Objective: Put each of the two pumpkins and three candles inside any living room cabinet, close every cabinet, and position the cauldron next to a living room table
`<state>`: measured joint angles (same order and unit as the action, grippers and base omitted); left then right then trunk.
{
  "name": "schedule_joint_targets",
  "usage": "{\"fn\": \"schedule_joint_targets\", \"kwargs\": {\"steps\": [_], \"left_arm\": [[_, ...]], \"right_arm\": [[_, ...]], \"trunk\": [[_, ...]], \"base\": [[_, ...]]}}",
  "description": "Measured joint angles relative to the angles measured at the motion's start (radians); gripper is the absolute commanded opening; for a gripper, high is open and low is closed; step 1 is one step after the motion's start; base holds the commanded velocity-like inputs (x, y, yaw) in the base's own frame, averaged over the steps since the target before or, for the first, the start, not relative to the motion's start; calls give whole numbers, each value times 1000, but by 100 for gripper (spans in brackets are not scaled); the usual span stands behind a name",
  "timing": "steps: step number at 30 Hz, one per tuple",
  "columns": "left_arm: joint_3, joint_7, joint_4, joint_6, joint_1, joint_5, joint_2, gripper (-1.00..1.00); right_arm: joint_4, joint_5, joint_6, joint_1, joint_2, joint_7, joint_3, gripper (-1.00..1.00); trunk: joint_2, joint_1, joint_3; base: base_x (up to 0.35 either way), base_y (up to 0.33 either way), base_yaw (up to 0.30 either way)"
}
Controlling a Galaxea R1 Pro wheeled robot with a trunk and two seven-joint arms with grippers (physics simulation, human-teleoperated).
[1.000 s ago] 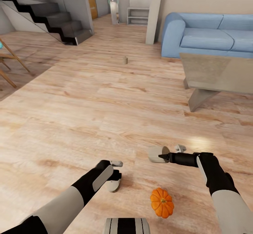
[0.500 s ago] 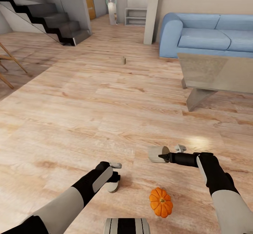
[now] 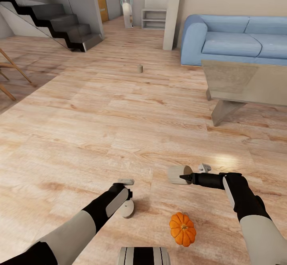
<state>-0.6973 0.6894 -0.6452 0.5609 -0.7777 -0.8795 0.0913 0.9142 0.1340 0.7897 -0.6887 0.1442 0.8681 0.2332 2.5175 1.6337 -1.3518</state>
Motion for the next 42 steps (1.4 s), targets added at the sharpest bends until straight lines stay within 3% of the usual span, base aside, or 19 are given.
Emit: {"fn": "schedule_joint_targets", "kwargs": {"steps": [3,13,19,36,42], "left_arm": [[0,-1,-6,0,0,-4,2,100],[3,-13,-10,1,0,-9,2,100],[3,-94,-3,-2,0,-8,-2,100],[5,-107,-11,-11,0,-7,-8,100],[4,-125,-13,-13,0,-6,-6,100]], "right_arm": [[0,0,0,0,1,0,0,-100],[0,2,0,0,2,0,0,-100],[0,1,-2,0,2,2,0,-100],[0,1,-2,0,1,2,1,-100],[0,0,-1,0,0,2,1,-100]], "trunk": [[0,0,0],[2,5,-39],[4,7,-62],[8,15,-127],[8,15,-128]], "base": [[0,0,0],[0,0,0],[0,0,0],[0,0,0],[0,0,0]]}}
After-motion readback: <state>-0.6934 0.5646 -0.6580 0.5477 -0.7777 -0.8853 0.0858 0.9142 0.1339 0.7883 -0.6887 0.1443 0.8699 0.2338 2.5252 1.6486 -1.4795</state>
